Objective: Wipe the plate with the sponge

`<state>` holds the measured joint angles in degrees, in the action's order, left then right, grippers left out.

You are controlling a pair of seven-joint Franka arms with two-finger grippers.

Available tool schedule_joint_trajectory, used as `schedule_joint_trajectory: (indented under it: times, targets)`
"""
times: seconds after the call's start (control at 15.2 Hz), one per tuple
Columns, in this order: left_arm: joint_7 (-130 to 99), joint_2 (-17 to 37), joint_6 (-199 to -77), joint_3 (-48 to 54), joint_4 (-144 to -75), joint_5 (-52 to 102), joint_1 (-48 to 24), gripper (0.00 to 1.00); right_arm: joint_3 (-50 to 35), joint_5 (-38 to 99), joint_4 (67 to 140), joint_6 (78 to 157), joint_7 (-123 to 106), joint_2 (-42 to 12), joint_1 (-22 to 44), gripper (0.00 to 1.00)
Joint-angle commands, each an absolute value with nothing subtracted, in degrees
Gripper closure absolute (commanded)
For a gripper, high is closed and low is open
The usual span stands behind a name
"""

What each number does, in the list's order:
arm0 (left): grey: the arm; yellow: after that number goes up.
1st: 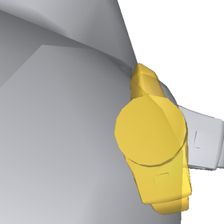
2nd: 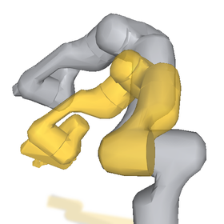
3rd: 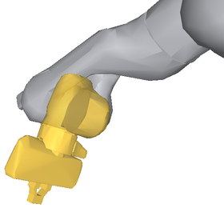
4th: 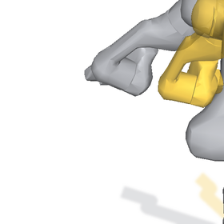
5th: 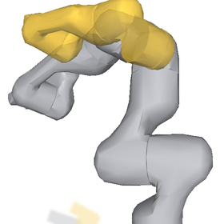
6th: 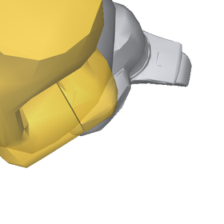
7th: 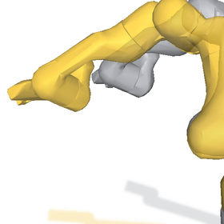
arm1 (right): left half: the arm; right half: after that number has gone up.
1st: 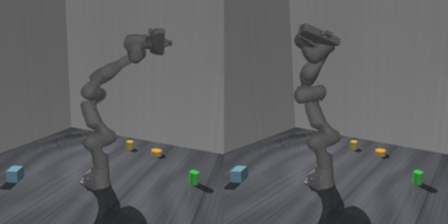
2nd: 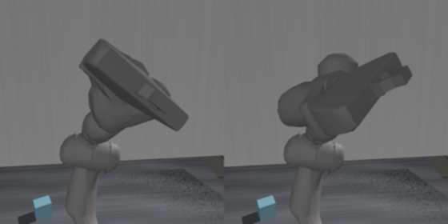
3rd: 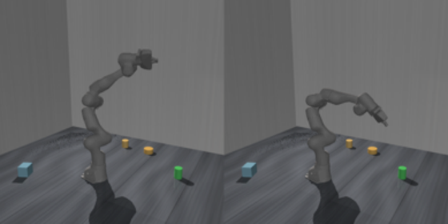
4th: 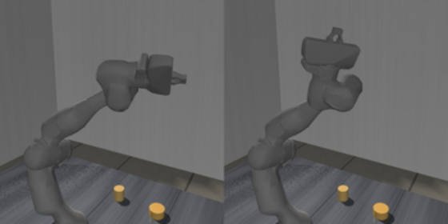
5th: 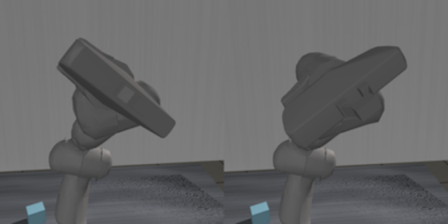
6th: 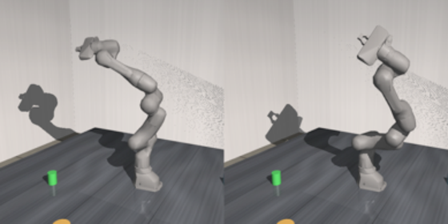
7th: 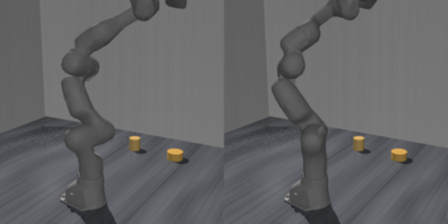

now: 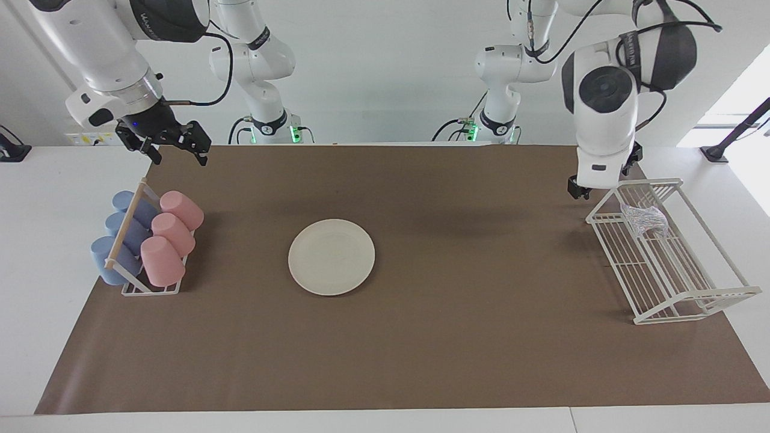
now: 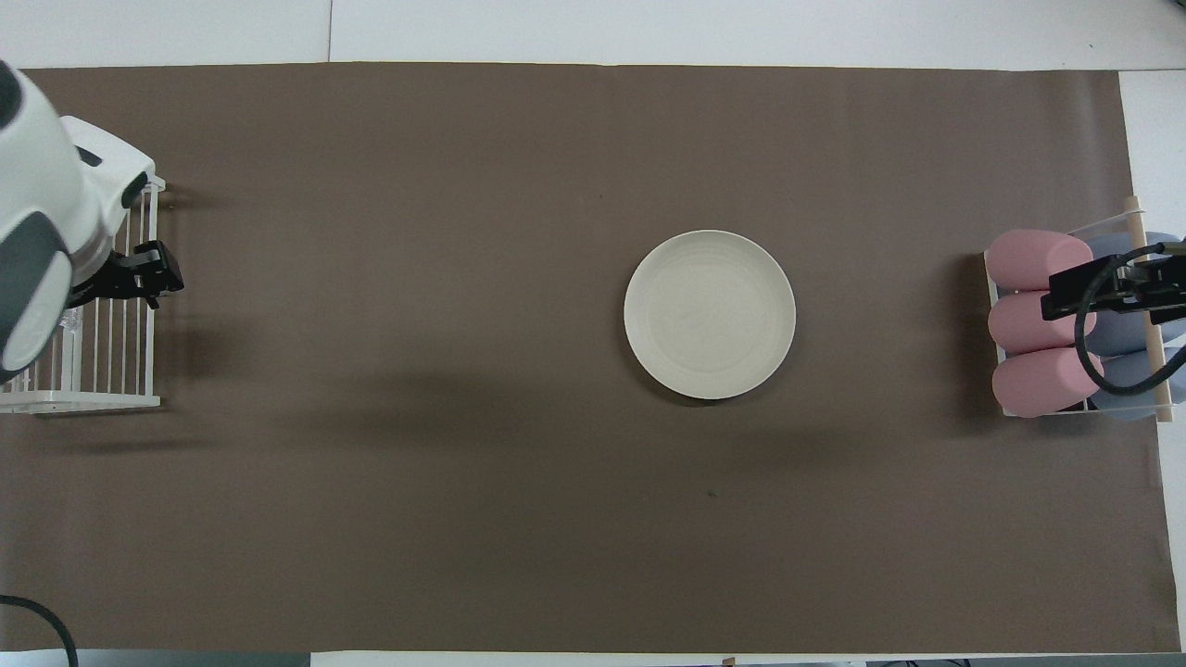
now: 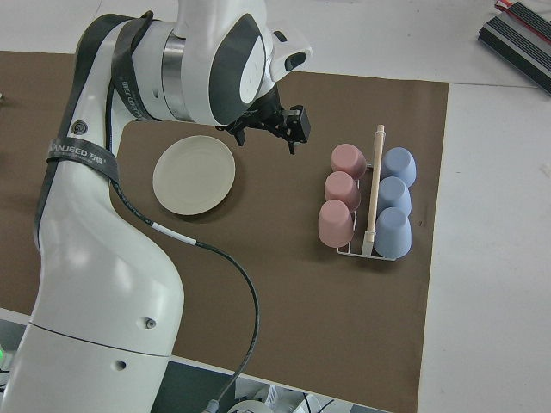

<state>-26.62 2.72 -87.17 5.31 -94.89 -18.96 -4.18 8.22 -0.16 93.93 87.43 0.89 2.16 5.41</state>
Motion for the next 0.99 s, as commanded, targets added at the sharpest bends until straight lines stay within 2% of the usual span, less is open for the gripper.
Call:
schedule_joint_trajectory:
  times: [0.0, 0.39, 0.53, 0.79, 0.92]
  targets:
    - [-20.49, -1.92, -87.28, 5.27, -95.45, -8.38, 0.87, 0.00, 8.26, -0.18, 94.31, 87.36, 1.58, 2.73, 5.54, 0.00]
    - [-15.65, -7.38, -84.55, 5.27, -98.79, 0.35, 2.11, 0.00, 8.26, -0.18, 94.39, 87.36, 1.58, 2.73, 5.54, 0.00]
    - [-16.69, -6.33, -85.78, 5.19, -96.95, 1.92, 1.93, 0.00, 8.26, -0.09, 94.31, 87.28, 1.76, 2.73, 5.54, 0.00]
    - [-17.14, 0.25, -76.84, 4.66, -84.85, 2.37, 1.32, 0.00, 8.26, -0.18, 94.39, 87.28, 1.67, 2.72, 5.54, 0.00]
    - [-16.96, 2.10, -76.20, 4.05, -82.44, 2.29, 0.36, 0.00, 8.26, -0.18, 94.31, 87.28, 1.67, 2.81, 5.54, 0.00]
